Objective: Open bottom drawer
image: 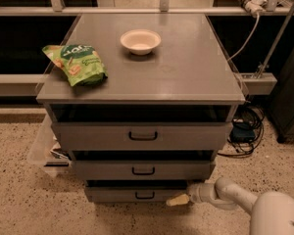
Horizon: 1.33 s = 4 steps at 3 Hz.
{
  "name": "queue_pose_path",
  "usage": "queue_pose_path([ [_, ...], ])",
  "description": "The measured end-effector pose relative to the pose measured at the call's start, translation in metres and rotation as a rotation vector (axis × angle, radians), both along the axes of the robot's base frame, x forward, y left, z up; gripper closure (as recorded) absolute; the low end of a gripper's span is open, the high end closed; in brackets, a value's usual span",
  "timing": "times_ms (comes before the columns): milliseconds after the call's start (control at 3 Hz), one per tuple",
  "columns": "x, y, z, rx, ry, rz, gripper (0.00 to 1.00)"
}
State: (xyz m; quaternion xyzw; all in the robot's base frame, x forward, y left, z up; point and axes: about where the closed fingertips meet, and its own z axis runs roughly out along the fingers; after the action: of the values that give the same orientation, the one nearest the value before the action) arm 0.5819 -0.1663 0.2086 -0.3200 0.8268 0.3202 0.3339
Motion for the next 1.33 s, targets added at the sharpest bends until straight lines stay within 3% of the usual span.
queue_pose_path([
  [333,-0.035,-0.009,0.020,0.042,0.151,-0.005,0.00],
  [667,-0.041,-0.010,0.026,0.048,0.180,-0.011,0.00],
  [1000,-0.071,-0.035,0.044,0.073,0.305,-0.097,0.00],
  [1333,-0.113,-0.013,0.034,0.112,0.449,-0.111,0.00],
])
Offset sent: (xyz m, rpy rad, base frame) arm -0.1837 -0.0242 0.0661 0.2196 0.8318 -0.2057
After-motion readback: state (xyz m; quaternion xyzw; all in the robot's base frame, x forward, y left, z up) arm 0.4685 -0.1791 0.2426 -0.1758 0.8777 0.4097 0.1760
